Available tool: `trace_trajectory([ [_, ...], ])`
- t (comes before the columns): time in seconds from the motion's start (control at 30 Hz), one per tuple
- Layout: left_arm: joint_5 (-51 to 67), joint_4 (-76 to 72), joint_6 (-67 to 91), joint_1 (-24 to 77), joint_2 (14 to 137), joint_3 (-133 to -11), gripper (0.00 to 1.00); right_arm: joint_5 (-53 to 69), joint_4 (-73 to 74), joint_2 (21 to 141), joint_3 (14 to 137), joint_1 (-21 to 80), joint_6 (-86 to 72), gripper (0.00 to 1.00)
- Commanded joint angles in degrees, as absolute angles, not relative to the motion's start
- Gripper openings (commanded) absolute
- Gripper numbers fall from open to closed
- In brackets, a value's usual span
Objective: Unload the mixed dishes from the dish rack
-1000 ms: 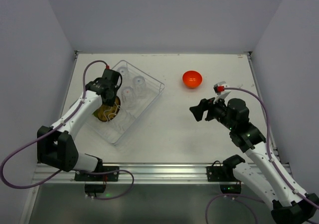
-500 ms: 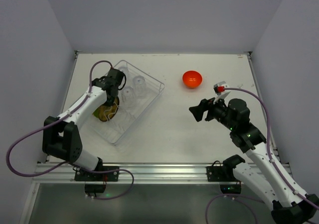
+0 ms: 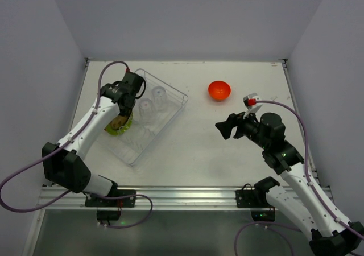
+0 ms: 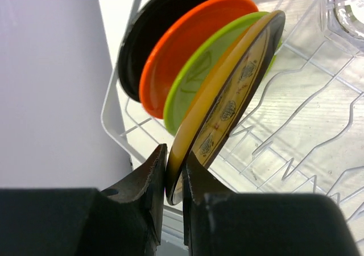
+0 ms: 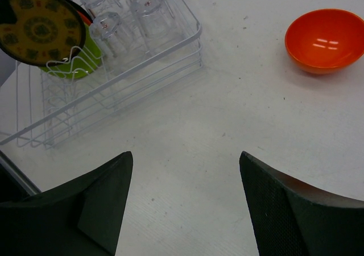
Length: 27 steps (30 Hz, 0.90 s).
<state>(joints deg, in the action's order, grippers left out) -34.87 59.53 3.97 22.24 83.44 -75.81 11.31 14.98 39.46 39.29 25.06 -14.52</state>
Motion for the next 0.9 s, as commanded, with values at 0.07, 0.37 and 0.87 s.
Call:
trace_trajectory([
  [0.07, -36.7, 64.6, 8.8, 23.7, 79.5, -82.9, 0.00, 11.1, 12.0, 39.5, 39.2, 25.1, -14.5, 0.78],
  [0.37, -28.8, 64.5, 11.3, 26.2, 72.6, -85.4, 0.00, 14.4, 8.4, 41.3, 38.7, 25.1, -16.7, 0.78],
  [0.87, 4.2, 35.3, 27.6, 26.2, 48.0, -62.2, 0.00, 33.2, -13.9, 50.9, 38.2, 33.5, -39.1, 0.83],
])
